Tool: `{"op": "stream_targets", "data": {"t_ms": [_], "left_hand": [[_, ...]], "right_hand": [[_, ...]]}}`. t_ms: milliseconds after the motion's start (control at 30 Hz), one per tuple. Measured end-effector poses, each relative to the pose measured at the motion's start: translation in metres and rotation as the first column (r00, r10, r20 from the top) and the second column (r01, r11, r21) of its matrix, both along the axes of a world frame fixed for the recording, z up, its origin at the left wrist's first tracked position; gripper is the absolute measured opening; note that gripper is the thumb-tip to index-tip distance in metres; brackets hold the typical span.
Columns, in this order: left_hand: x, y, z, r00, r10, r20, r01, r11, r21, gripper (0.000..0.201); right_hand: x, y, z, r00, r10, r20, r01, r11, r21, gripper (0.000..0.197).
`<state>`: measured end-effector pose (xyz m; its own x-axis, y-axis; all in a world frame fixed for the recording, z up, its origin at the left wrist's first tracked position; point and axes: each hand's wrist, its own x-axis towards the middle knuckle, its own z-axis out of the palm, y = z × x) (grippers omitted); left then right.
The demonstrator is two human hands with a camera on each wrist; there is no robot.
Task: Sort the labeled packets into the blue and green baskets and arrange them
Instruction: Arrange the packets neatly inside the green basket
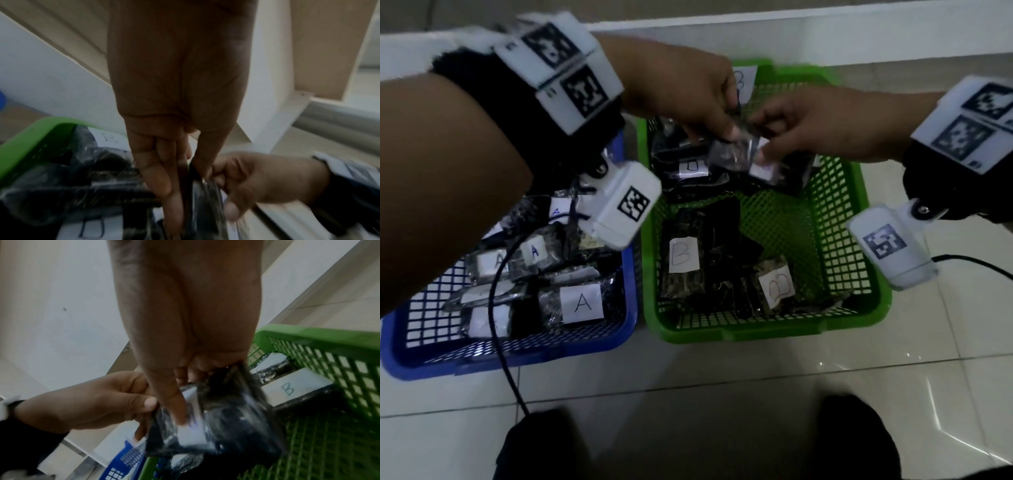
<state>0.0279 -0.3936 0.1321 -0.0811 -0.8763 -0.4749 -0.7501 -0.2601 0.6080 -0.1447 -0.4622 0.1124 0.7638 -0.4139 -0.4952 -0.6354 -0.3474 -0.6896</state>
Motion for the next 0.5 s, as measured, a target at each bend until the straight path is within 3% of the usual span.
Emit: {"op": "stream_targets", "data": {"t_ms": [100, 167, 233, 300, 367, 500], "left_hand": [[-0.016, 0.008, -0.013, 0.994, -0.111, 0.013, 0.106, 0.969, 0.222, 0.036], [-0.022, 0.021, -0.022, 0.933, -0.321, 0.161, 0.231, 0.881, 0.413, 0.046], [-0.027, 0.041, -0.035, 0.789, -0.54, 0.292, 0.358, 0.791, 0.496, 0.056], [-0.029, 0.063, -0.054, 0.706, -0.611, 0.357, 0.423, 0.769, 0.48, 0.082], [-0.029, 0.08, -0.066, 0.724, -0.579, 0.374, 0.431, 0.804, 0.41, 0.098], [-0.026, 0.077, -0.069, 0.839, -0.46, 0.29, 0.35, 0.865, 0.36, 0.11]], "right_hand": [[-0.007, -0.007, 0.0, 0.98, 0.044, -0.195, -0.066, 0.992, -0.106, 0.022], [-0.014, -0.014, -0.001, 0.967, 0.012, -0.254, -0.044, 0.992, -0.122, 0.02], [-0.019, -0.017, -0.004, 0.978, -0.048, -0.205, 0.048, 0.999, -0.007, 0.046], [-0.022, -0.018, -0.008, 0.983, -0.048, -0.18, 0.053, 0.998, 0.024, 0.078], [-0.023, -0.015, -0.014, 0.982, -0.024, -0.186, 0.014, 0.998, -0.057, 0.072], [-0.02, -0.013, -0.024, 0.974, -0.019, -0.227, -0.054, 0.949, -0.31, 0.032]]}}
